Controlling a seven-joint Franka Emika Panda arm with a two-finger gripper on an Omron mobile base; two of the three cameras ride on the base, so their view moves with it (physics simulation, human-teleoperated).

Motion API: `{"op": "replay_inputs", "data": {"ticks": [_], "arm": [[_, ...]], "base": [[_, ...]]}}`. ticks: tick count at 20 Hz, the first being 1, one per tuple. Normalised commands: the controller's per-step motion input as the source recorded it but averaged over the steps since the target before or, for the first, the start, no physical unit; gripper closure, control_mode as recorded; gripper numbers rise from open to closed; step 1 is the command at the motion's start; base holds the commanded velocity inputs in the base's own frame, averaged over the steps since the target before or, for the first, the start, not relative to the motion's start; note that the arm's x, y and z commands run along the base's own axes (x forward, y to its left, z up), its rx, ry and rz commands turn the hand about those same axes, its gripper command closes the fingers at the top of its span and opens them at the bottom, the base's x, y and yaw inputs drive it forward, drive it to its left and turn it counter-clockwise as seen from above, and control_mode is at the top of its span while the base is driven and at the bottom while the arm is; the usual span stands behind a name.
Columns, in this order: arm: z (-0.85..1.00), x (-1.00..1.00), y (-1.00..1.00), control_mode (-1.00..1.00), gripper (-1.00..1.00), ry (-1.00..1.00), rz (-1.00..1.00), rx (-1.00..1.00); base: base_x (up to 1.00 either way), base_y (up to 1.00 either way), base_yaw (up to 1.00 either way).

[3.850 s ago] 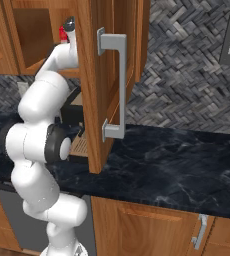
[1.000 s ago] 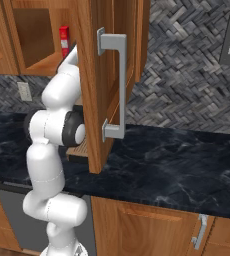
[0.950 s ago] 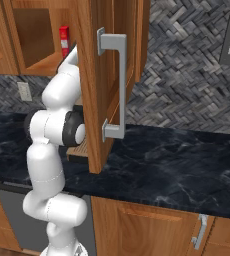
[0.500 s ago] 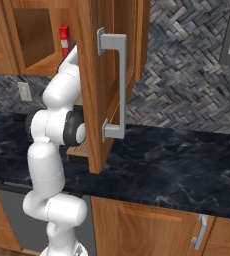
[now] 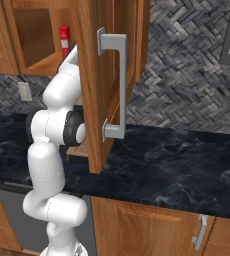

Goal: Pick the bar soap and dish brush from the cabinet and place them on the counter.

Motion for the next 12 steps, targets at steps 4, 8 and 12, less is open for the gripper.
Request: {"op": "replay_inputs", "data": {"ticks": [4,8,12], "arm": [[-0.03,-0.25,-0.16,-1.00,-1.00,0.00,0.00,0.00],[-0.07,-0.46,-0.22,-1.00,-1.00,0.00,0.00,0.00],[-0.10,-0.43,-0.18,-1.00,-1.00,0.00,0.00,0.00]], "base": [[0.00,0.00,0.00],[0.00,0.00,0.00],[0.00,0.00,0.00]]}}
